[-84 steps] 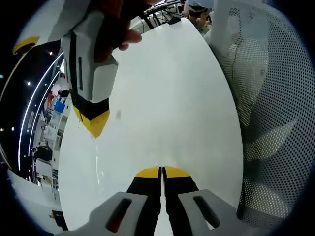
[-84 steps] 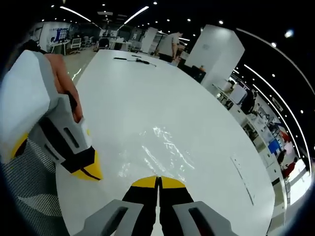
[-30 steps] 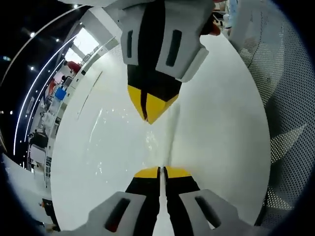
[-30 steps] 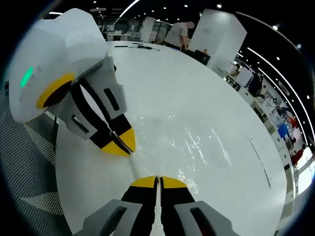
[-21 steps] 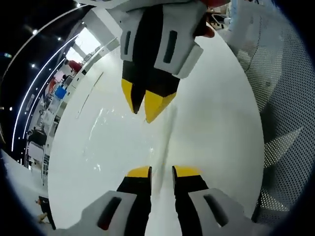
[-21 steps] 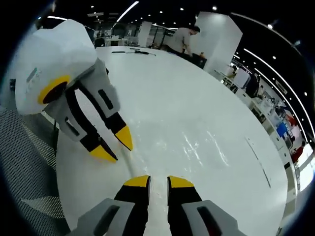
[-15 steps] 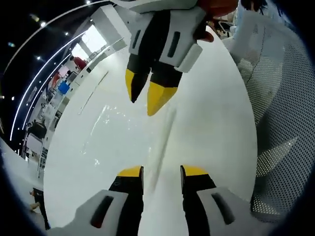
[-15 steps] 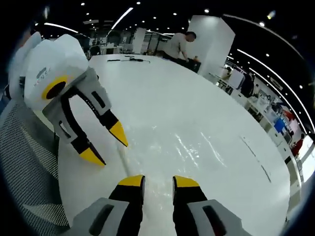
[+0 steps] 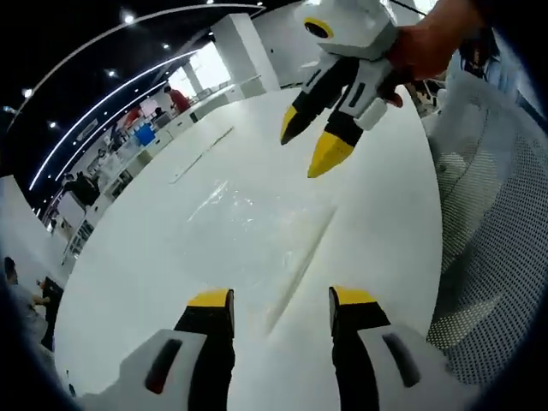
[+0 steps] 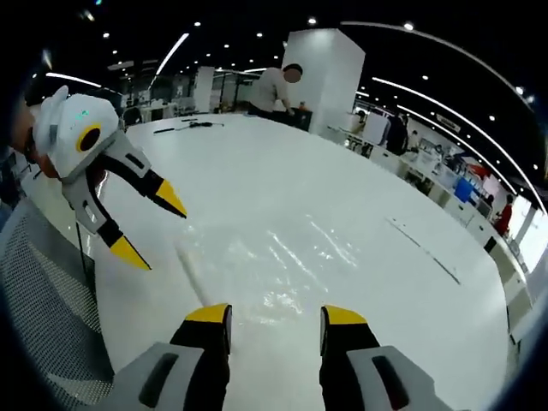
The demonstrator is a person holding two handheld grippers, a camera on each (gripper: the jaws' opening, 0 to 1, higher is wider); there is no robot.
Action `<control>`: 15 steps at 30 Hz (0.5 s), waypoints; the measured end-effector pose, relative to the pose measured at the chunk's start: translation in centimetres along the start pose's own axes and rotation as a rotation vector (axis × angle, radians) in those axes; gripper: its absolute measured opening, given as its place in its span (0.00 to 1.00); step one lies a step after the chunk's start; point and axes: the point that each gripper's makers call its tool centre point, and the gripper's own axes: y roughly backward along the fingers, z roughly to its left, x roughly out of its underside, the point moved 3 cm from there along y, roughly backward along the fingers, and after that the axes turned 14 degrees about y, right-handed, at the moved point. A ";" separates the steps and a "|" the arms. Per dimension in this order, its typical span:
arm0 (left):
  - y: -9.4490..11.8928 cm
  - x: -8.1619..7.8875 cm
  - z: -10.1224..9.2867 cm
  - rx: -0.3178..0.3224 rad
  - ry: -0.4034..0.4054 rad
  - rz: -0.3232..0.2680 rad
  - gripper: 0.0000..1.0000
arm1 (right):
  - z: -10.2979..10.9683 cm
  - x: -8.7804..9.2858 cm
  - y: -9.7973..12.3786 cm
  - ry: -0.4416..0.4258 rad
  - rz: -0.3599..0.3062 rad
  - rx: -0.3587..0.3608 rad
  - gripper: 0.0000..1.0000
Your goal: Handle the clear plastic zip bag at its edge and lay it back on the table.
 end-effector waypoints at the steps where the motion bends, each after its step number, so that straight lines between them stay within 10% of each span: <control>1: 0.1 -0.1 0.5 -0.017 0.028 -0.015 0.44 | -0.1 0.3 0.0 -0.012 -0.003 0.009 0.41; 15: 2.1 -0.2 3.1 -0.097 0.273 -0.126 0.56 | -2.0 2.6 4.2 -0.194 -0.043 0.137 0.47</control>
